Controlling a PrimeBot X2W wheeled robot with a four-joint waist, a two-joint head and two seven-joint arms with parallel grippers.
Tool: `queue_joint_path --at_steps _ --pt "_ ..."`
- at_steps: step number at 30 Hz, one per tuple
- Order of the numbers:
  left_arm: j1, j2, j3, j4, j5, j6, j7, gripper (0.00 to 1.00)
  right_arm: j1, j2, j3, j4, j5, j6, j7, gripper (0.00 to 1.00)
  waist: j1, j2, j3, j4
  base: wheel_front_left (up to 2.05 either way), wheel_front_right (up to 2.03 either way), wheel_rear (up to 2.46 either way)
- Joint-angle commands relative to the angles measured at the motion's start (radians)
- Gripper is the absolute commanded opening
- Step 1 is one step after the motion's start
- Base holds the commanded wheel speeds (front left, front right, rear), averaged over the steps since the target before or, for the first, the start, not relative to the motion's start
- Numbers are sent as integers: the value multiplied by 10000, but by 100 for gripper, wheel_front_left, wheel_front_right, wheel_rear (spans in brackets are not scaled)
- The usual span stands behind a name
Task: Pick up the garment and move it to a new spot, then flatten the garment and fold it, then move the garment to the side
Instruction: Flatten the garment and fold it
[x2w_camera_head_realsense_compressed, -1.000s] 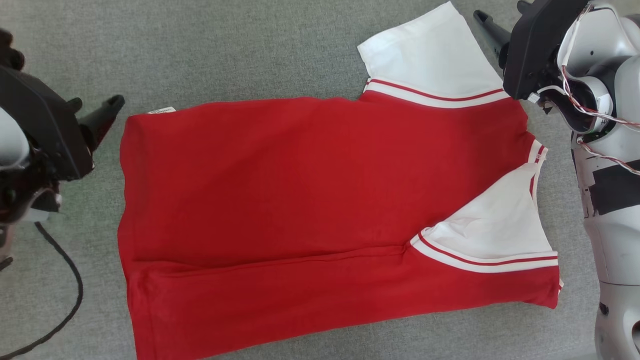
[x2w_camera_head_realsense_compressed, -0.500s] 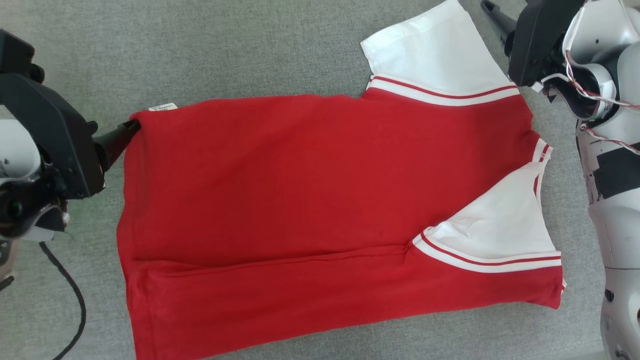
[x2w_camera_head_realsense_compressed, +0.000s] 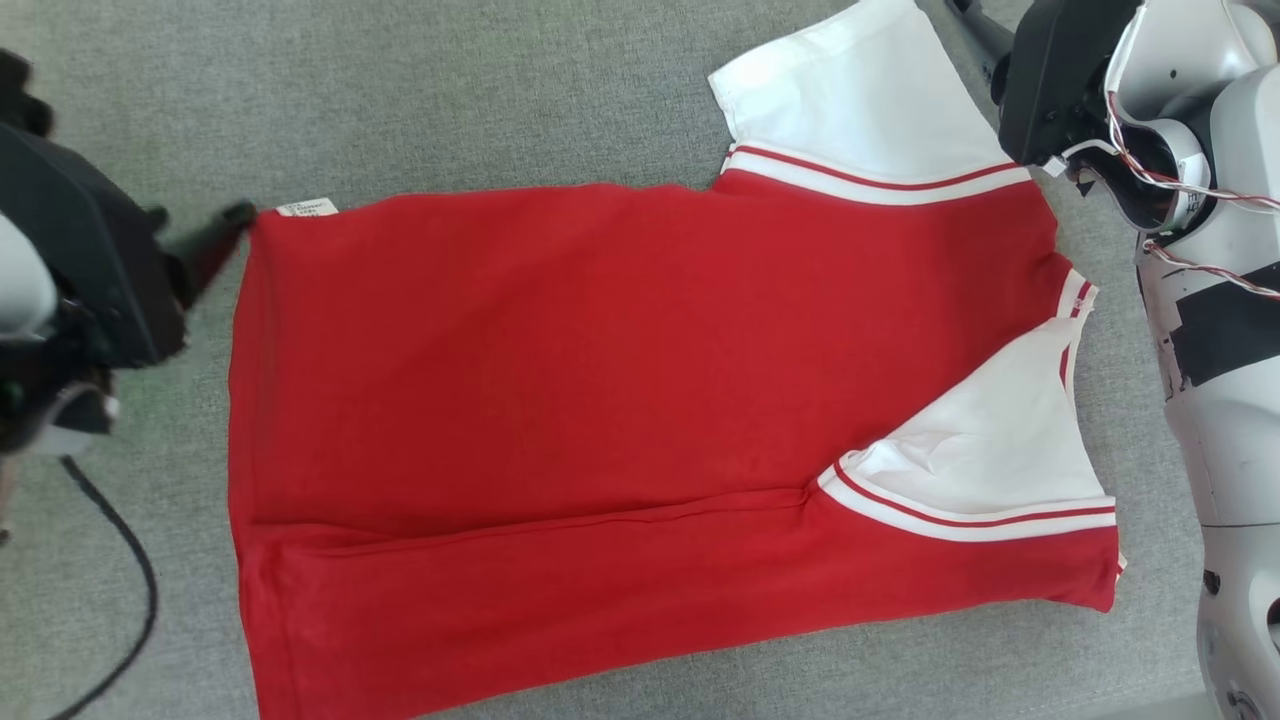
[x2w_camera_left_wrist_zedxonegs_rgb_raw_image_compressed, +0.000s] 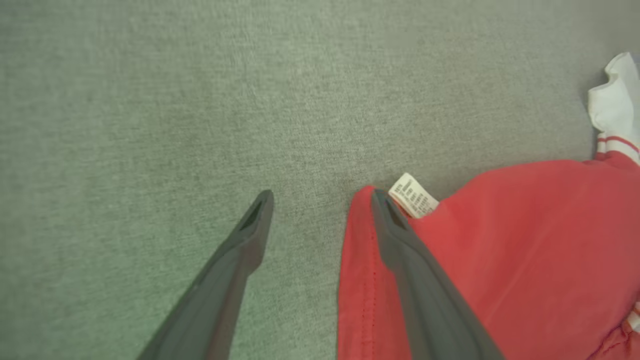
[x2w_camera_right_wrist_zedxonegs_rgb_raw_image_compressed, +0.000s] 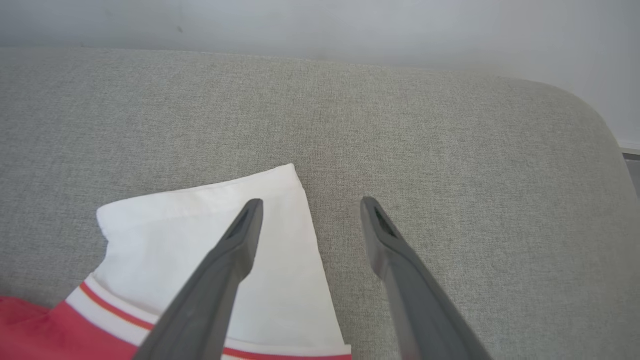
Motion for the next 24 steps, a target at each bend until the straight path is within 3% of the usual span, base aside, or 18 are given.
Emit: queue_joint_path --at_steps 1,11,17,24 --pt "-127 112 113 -108 -62 22 -67 100 68 -64 5 67 22 -24 -40 100 -1 -1 -49 19 0 0 0" --pt "-272 96 -39 -617 -104 298 468 100 -77 -60 -21 234 14 -24 -122 100 -1 -1 -120 17 0 0 0" --pt "-511 -49 -415 -310 81 423 786 100 -101 24 56 281 61 -24 -163 100 -1 -1 -49 -107 0 0 0" --pt "-765 167 -1004 77 661 469 1327 100 -97 59 114 373 59 -24 -230 100 -1 -1 -81 -188 0 0 0"
